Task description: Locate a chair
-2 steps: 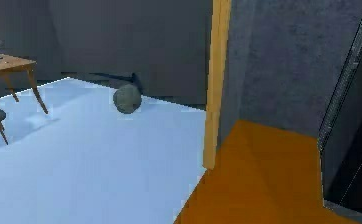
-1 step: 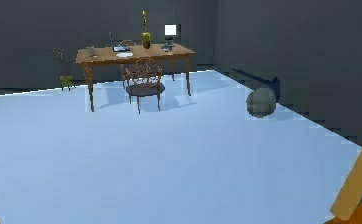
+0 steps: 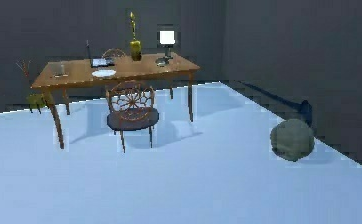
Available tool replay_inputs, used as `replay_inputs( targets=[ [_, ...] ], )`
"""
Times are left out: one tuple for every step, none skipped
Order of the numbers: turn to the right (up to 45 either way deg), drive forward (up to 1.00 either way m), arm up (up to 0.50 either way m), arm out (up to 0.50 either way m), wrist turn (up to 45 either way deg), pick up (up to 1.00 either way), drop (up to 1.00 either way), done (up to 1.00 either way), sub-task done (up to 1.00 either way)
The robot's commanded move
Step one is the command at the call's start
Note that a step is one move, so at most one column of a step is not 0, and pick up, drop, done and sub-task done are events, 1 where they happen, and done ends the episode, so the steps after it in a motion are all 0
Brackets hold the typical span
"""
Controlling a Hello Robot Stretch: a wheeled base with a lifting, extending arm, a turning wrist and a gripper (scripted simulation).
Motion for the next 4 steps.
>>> replay_inputs(
  targets=[
    [-33.0, 0.00, 0.00, 0.00, 0.0, 0.00, 0.00, 0.00, 0.00],
    [0.0, 1.00, 0.00, 0.00, 0.0, 0.00, 0.00, 0.00, 0.00],
    [-9.0, 0.00, 0.00, 0.00, 0.0, 0.00, 0.00, 0.00, 0.00],
    [0.0, 0.30, 0.00, 0.00, 0.0, 0.00, 0.00, 0.00, 0.00]
  ],
)
